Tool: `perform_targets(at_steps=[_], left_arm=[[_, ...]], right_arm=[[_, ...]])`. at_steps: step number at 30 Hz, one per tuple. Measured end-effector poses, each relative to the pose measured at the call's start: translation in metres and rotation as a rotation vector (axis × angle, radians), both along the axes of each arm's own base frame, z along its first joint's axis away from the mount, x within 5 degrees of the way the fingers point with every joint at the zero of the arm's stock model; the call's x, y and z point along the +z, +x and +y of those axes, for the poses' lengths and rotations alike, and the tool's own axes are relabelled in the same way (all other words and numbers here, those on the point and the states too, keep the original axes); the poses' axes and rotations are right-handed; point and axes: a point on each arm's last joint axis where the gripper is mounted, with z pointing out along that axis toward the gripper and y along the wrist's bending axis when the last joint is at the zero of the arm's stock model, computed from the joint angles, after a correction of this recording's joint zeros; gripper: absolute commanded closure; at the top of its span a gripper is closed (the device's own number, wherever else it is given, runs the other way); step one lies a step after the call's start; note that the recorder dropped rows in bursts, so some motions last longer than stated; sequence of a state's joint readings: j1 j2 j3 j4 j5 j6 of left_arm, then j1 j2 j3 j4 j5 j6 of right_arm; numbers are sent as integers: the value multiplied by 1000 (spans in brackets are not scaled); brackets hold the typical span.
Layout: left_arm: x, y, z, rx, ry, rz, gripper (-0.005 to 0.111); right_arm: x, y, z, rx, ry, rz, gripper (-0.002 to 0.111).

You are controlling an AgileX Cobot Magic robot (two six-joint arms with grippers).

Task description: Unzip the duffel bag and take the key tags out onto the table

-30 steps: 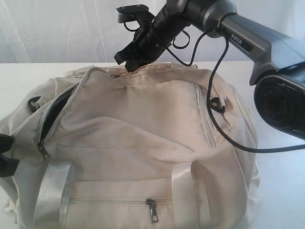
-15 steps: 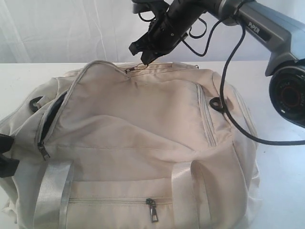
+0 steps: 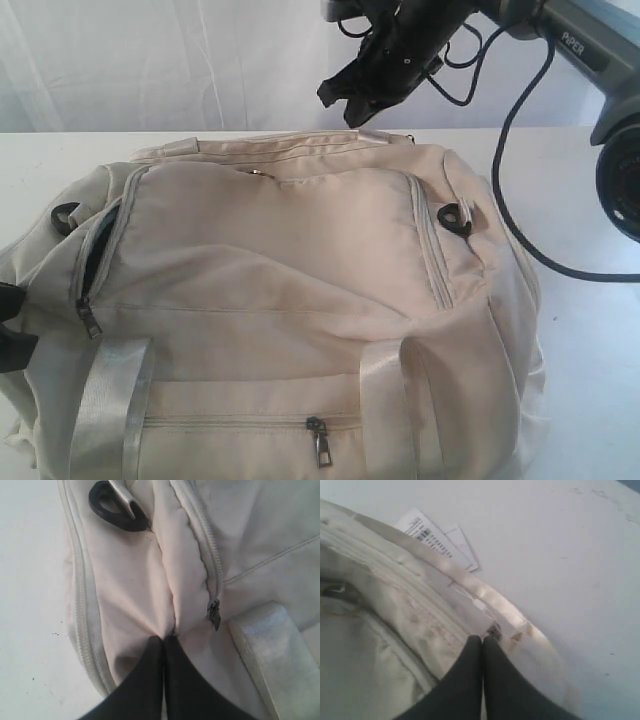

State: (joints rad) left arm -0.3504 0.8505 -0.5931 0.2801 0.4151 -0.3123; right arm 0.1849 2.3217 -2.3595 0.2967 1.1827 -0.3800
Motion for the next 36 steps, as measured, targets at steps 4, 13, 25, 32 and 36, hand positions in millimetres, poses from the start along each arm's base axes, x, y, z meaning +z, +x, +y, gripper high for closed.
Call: perform_targets(at_steps=[4,13,25,32,36], left_arm=[[0,0,0,0,0,0,107],[0,0,0,0,-1,-2,107],[0,0,0,0,-6,-4,107],[0,0,0,0,-6,-4,107],[0,0,0,-1,-6,-6,107]], right_arm=[[5,-6,15,123,147,18,108],[2,-15,48,553,163,-168,88],[-35,-16,67,694,-18,-143,70],[-36,-13,71,686,-41,-186,73],[-44,-9,72,672,-45,-191,76]])
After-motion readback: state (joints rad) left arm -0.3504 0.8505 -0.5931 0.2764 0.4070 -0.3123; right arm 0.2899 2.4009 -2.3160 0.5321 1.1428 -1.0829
